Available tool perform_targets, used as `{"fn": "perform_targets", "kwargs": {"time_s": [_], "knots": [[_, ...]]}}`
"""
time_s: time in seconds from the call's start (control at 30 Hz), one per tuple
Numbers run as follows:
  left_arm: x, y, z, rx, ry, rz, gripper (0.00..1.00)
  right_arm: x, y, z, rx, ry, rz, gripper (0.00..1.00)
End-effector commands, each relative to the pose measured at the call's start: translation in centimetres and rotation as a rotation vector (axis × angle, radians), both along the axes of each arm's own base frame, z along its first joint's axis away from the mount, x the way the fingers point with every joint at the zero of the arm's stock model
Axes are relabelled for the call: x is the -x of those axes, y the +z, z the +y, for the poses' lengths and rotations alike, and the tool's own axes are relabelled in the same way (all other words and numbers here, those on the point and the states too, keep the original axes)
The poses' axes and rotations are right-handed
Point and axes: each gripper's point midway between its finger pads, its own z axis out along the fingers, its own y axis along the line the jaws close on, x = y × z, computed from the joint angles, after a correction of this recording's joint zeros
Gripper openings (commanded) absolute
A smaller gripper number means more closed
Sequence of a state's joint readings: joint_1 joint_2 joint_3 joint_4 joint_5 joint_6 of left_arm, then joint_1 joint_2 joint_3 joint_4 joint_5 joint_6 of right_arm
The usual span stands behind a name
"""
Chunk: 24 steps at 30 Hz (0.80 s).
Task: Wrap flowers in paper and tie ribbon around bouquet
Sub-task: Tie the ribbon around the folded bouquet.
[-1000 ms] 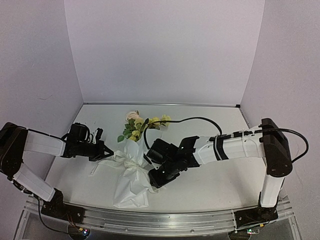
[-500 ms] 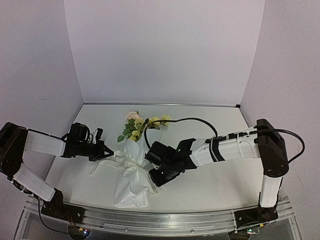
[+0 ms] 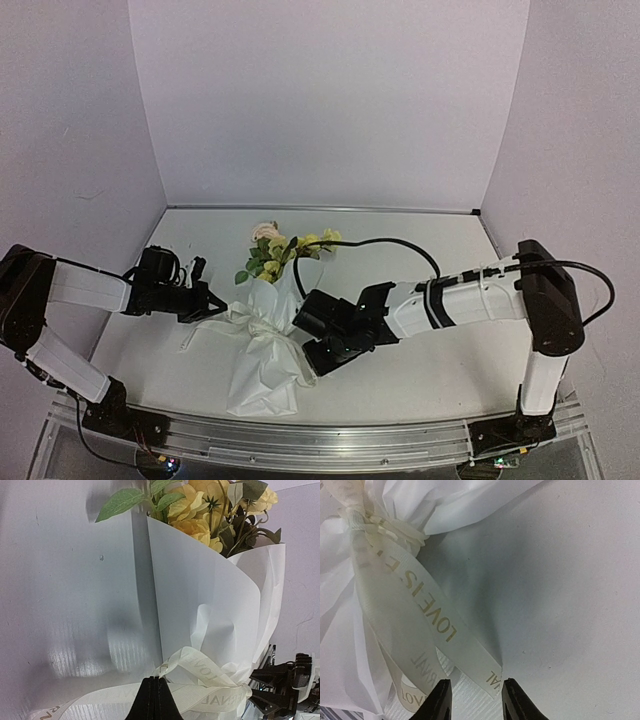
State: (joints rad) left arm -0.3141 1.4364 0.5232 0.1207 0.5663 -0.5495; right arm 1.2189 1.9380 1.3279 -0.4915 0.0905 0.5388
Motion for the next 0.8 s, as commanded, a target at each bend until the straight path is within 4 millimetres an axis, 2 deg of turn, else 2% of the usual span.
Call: {"fn": "perform_targets", "kwargs": {"time_s": [0.0, 0.2, 0.37, 0.77], "knots": [[-1.0, 1.6, -0.5, 0.011, -0.014, -0.052, 0.00, 0.2, 2.8, 0.3, -0.057, -0.016, -0.045, 0.37], [-0.9, 1.6, -0.5, 0.011, -0.015, -0.054, 0.00, 1.2, 3.0, 1.0, -0.070, -0.001, -0.040, 0.38], [-0.9, 1.7, -0.4, 0.012, -0.014, -0.055, 0.00, 1.8, 2.0, 1.4, -0.056, 0.010, -0.026, 0.38], [-0.9, 1.9, -0.4, 0.012, -0.013, -0.061, 0.00, 0.2, 0.2, 2.2, 0.002, -0.006, -0.085, 0.37]]}}
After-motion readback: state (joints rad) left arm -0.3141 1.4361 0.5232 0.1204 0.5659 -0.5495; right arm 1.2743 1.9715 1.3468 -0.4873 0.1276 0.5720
